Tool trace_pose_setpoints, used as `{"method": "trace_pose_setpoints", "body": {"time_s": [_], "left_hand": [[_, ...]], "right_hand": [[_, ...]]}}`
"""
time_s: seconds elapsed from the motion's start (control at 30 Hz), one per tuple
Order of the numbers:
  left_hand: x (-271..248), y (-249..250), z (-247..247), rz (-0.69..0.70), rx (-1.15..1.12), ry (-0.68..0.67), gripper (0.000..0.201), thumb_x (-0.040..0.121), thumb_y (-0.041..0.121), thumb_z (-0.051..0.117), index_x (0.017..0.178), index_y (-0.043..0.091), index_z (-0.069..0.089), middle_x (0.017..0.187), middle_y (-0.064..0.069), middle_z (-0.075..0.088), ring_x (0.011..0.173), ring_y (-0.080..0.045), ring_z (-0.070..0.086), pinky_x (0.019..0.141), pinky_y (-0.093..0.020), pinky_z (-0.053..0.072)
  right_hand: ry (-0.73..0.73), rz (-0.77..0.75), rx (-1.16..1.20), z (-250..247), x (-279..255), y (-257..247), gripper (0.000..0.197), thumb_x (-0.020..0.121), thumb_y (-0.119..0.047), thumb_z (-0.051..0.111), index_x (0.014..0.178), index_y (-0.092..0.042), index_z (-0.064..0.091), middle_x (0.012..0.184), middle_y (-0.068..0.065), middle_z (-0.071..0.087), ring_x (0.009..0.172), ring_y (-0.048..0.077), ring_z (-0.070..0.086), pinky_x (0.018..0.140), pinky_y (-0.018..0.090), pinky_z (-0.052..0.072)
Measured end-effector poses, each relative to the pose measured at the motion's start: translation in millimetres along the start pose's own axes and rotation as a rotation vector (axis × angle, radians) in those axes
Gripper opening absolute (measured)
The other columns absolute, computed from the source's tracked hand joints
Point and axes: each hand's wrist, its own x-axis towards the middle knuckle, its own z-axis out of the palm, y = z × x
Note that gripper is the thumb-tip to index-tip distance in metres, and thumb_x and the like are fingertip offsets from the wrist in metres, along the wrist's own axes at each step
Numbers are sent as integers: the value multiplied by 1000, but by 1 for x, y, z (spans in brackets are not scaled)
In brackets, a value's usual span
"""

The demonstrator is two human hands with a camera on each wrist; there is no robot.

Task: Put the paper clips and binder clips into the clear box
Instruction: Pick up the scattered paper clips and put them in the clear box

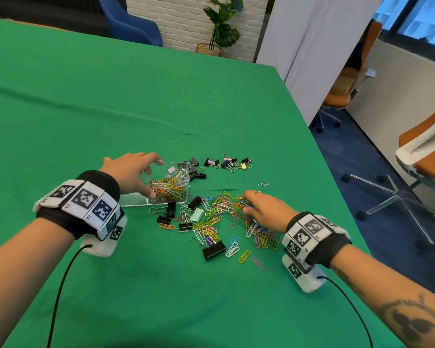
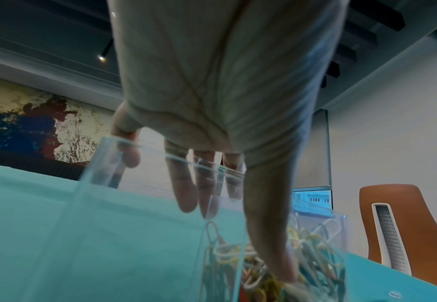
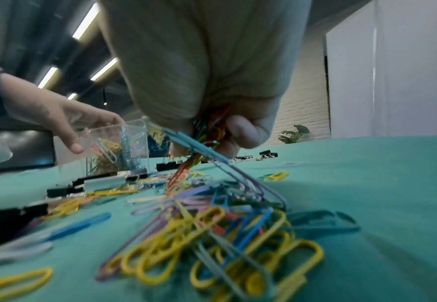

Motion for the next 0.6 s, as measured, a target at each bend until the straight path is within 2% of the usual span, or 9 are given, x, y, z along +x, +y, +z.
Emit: {"method": "trace_pose_setpoints", "body": {"time_s": [0.1,0.2,0.3,0.37,0.5,0.6], "left_hand": [[0,1,0,-7,-34,-6,79,67,38,77,132,31,33,120,5,54,109,-17,49,95,-44,32],[0,2,3,-13,-87,10,80,65,36,79,130,27,34,117,5,56,100,-15,49,90,-40,32],[1,0,6,6,-81,32,71,65,38,78,124,25,41,117,6,56,108,-17,50,83,-36,30],[0,0,7,14,-78,38,67,65,39,78,121,25,43,116,6,55,110,-16,49,81,-34,28],[1,0,7,17,-79,32,65,65,40,77,119,25,44,116,7,55,110,-16,48,81,-34,27],[2,-1,8,18,-69,34,65,65,40,78,118,26,43,116,7,55,110,-16,47,80,-33,27]], "right_hand": [[42,-22,17,-8,-1,0,29,97,-31,40,119,-12,44,115,6,56,104,24,55,84,35,44],[100,-59,66,-22,2,-7,28,96,-29,42,116,-10,46,109,8,59,96,23,55,81,34,43],[170,-128,168,-40,12,-22,21,96,-22,45,108,-5,49,93,5,55,84,19,50,73,30,39],[208,-169,210,-51,23,-38,20,95,-20,45,107,-4,49,89,2,52,82,17,48,73,27,35],[222,-247,193,-63,55,-81,24,96,-23,44,111,-5,48,100,9,56,87,17,48,78,30,38],[164,-271,19,-57,73,-112,26,95,-26,44,115,-9,47,113,11,57,100,25,55,80,33,41]]}}
